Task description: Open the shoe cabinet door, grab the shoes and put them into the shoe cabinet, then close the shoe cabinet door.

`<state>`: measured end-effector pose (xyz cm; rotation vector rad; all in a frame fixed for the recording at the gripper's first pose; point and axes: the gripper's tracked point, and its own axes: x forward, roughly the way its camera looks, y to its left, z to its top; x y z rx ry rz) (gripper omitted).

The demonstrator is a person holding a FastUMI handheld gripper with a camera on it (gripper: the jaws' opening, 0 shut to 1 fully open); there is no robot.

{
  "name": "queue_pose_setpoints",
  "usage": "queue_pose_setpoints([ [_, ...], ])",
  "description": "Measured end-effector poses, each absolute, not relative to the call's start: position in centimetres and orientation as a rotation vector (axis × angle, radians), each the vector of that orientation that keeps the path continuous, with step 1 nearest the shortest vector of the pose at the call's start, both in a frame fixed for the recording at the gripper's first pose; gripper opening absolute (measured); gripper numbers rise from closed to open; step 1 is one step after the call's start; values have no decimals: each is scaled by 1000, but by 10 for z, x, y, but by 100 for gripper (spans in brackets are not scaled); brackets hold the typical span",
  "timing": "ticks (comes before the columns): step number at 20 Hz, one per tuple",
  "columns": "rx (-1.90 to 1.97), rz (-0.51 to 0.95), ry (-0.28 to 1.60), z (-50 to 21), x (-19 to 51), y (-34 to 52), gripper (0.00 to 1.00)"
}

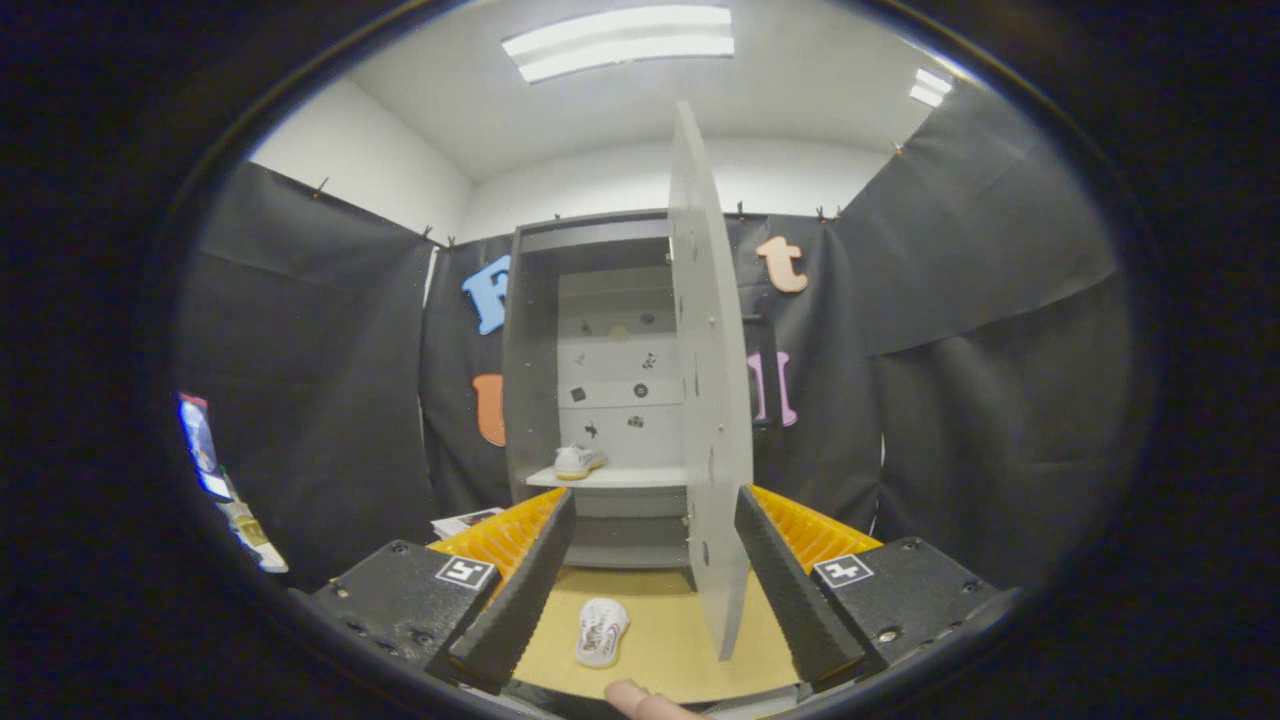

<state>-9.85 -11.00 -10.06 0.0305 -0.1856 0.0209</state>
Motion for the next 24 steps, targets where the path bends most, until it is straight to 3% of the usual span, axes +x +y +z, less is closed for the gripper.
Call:
queue_pose_setpoints([
  [7,20,93,-92,-173,-51,-63,100],
  [21,18,140,306,-356,78,-7,100],
  [23,24,168,332,-375,94,10,97],
  [24,19,159,348,-386,103,10,90],
])
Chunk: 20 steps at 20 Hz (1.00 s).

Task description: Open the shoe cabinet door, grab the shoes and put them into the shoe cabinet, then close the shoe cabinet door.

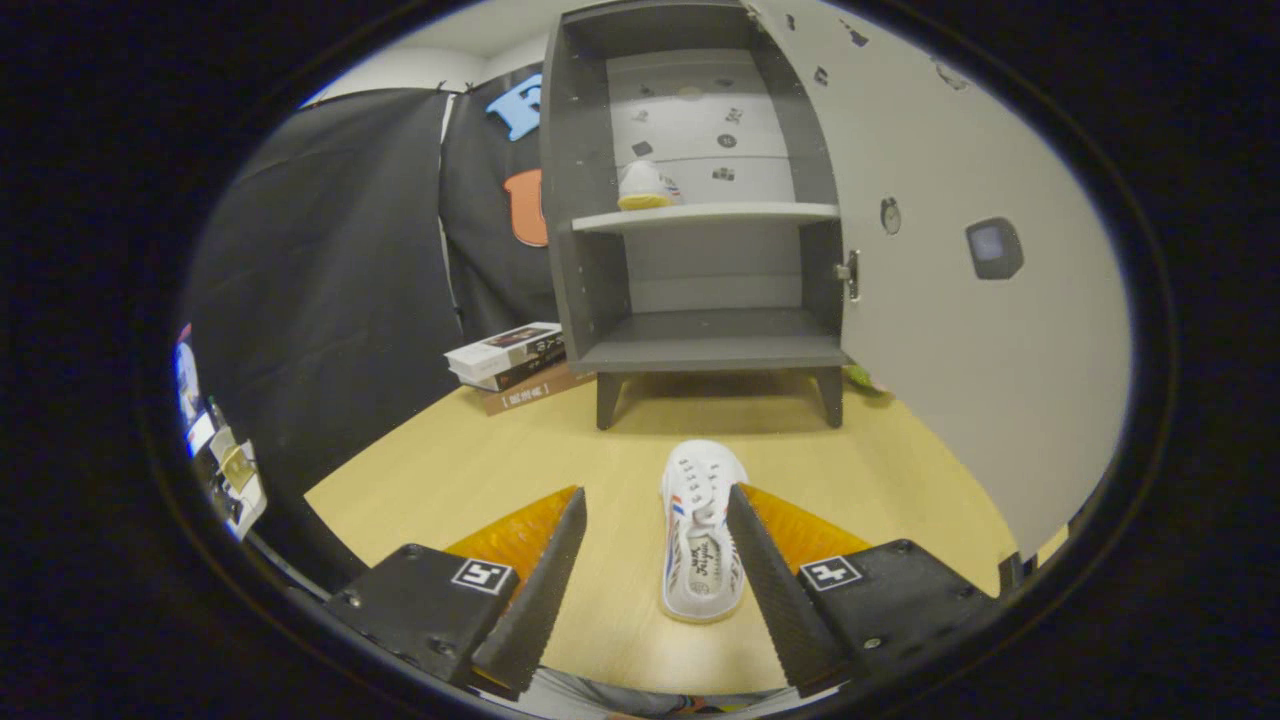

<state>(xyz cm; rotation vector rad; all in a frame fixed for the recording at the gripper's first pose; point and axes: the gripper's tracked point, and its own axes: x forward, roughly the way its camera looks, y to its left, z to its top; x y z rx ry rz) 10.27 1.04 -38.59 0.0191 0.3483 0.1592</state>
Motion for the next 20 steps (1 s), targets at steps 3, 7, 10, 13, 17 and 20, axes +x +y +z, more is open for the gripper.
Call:
queue_pose_setpoints([
  [3,30,142,377,-405,121,15,87],
  [7,54,98,415,-425,140,15,78],
  [10,87,19,472,-448,152,2,71],
  [13,162,30,513,-465,166,9,58],
  [17,185,12,483,-473,192,7,35],
  [20,198,33,454,-473,202,11,24],
])
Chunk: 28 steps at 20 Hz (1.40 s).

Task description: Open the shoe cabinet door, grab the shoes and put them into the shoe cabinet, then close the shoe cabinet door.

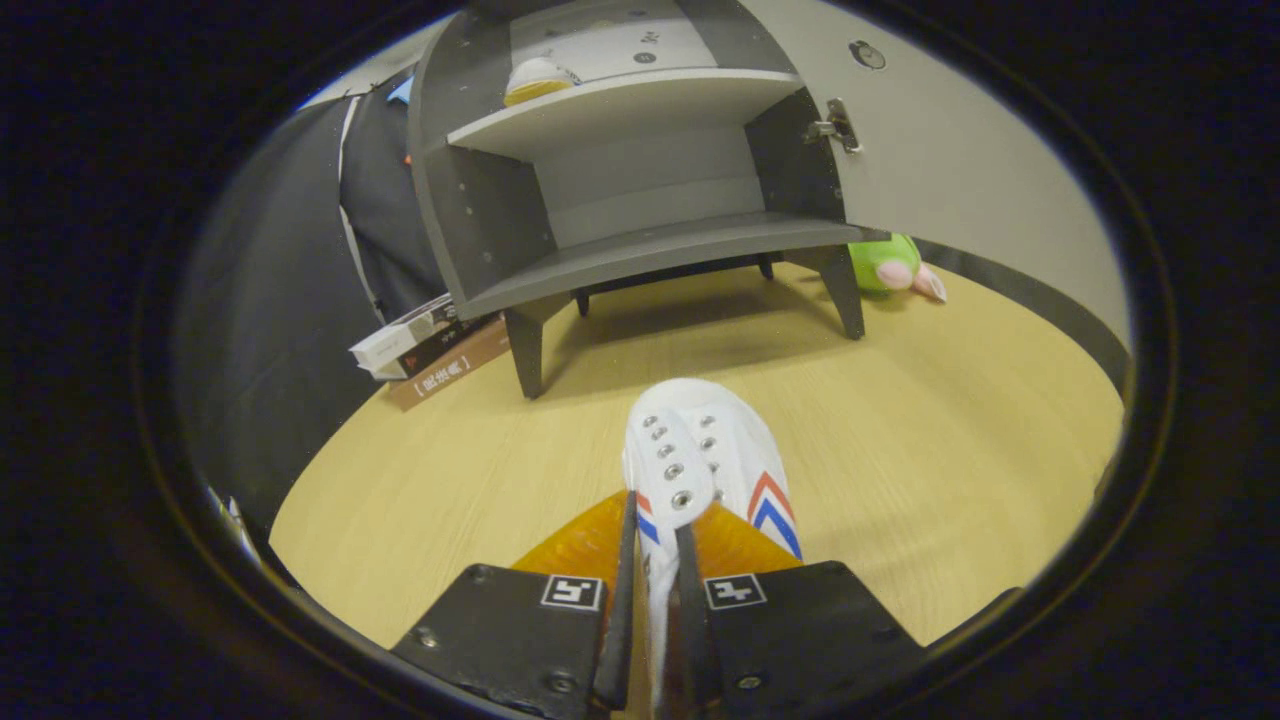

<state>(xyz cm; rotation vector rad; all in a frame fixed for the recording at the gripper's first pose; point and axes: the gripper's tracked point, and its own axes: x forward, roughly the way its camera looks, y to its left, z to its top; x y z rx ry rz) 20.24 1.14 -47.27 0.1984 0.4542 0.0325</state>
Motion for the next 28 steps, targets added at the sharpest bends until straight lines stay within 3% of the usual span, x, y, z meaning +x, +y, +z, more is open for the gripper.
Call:
queue_pose_setpoints([
  [4,237,57,388,-459,205,8,8],
  [13,80,96,269,-391,154,11,7],
  [28,-15,155,-41,-181,123,35,7],
])
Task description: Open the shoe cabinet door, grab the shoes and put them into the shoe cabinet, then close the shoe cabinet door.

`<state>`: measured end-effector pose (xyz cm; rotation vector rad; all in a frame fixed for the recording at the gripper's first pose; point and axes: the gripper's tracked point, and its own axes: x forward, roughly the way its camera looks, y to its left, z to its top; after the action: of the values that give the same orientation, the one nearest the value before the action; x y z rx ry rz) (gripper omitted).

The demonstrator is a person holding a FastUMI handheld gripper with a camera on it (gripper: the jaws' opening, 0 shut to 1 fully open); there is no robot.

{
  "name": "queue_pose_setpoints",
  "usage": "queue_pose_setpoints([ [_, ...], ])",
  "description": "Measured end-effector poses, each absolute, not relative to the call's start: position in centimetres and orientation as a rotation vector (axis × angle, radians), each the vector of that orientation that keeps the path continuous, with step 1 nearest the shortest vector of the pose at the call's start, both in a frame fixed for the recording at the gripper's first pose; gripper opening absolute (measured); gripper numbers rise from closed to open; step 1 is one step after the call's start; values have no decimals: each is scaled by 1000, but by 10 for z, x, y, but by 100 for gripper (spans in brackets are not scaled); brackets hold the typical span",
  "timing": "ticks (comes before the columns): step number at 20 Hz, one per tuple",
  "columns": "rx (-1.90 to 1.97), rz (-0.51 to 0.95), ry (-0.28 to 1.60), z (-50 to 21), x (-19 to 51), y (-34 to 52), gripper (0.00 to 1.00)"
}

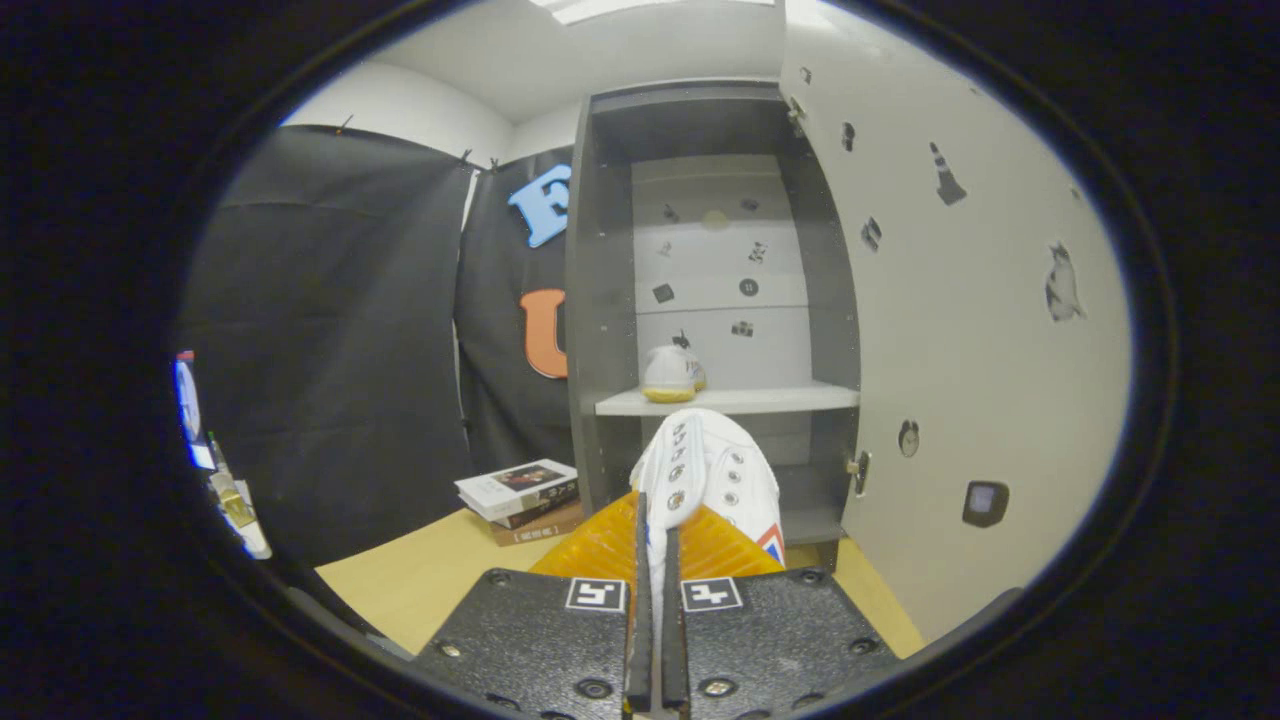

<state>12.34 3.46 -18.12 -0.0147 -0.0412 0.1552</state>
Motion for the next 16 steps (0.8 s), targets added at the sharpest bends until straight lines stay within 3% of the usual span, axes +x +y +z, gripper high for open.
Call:
queue_pose_setpoints([
  [12,-127,100,-135,-47,182,37,7],
  [16,-163,9,-147,-22,217,13,7],
])
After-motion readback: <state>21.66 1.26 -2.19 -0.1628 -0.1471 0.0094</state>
